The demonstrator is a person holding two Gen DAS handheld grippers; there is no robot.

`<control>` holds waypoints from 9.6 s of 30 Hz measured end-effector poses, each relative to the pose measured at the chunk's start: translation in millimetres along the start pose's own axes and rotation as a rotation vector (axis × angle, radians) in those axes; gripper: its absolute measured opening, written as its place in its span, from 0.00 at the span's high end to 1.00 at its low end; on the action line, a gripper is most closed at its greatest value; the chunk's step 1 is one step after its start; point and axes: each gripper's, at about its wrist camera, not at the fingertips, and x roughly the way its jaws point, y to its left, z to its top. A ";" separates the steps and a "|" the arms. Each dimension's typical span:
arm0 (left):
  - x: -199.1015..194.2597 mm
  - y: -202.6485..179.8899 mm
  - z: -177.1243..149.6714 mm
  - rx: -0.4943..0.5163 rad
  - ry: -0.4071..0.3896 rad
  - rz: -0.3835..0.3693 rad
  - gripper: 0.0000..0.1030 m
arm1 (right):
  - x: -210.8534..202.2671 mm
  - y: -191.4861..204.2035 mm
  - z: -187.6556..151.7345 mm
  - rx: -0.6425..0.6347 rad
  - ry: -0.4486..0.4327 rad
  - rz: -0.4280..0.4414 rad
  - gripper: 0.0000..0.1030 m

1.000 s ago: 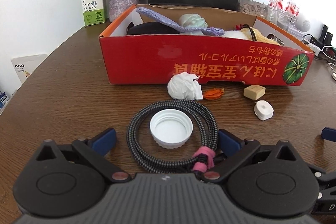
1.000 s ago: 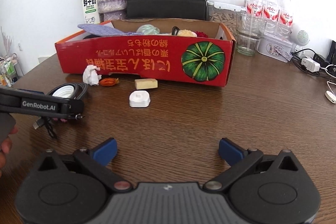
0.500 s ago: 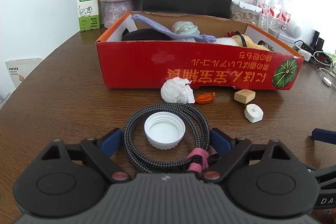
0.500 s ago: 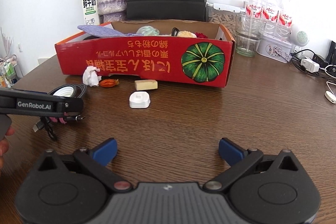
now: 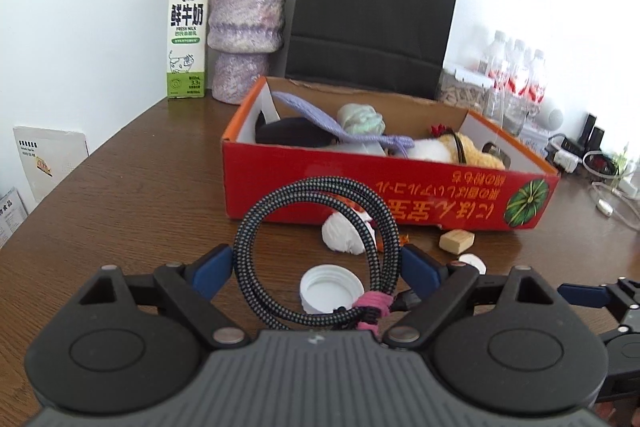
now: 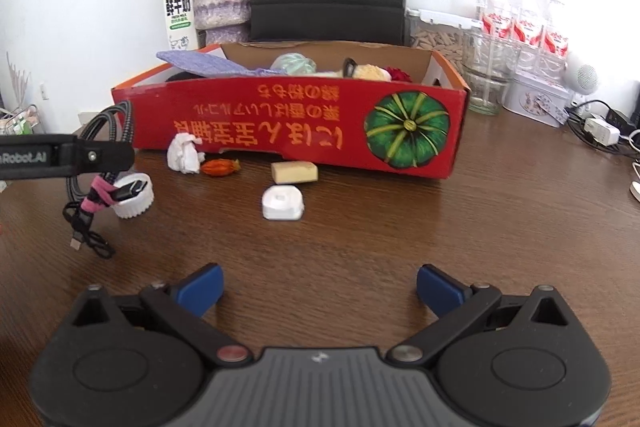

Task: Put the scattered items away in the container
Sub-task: 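Grasp the small white square piece with the right tool while the left tool holds the cable, then carry the cable and white piece into the box and open both tools, then withdraw both tools from the box toward the white bottle cap, then grasp the white bottle cap with the left tool, then grasp the cream block with the right tool while the left tool holds the cap, then carry the cap and cream block over the box and open both tools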

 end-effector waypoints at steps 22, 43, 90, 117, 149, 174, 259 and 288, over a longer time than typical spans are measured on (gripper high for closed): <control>-5.6 40.4 3.0 -0.084 0.004 0.012 0.12 | 38.6 26.4 35.7 -0.009 -0.041 -0.013 0.76; -43.5 12.4 30.1 -0.069 -0.156 -0.056 0.12 | -19.6 17.3 53.8 -0.009 -0.250 0.004 0.76; 114.3 -32.6 98.7 0.135 -0.221 0.110 0.00 | 93.0 -25.5 135.4 -0.010 -0.303 -0.019 0.20; 86.2 -18.7 95.2 0.103 -0.249 0.150 0.00 | 71.1 -27.0 135.2 -0.003 -0.344 -0.037 0.00; 4.7 5.9 -24.8 0.109 0.040 0.106 0.00 | -0.5 4.4 13.7 -0.087 -0.100 -0.052 0.00; 34.2 -8.8 -17.7 0.090 0.116 0.076 0.41 | 10.9 0.9 10.4 -0.051 -0.032 -0.046 0.00; 26.3 -48.2 92.9 0.001 -0.232 -0.046 0.60 | 2.6 -23.4 124.1 0.112 -0.372 0.070 0.71; 91.6 -24.9 100.2 0.038 -0.213 0.088 0.01 | 80.0 -33.8 136.0 0.036 -0.290 -0.026 0.06</control>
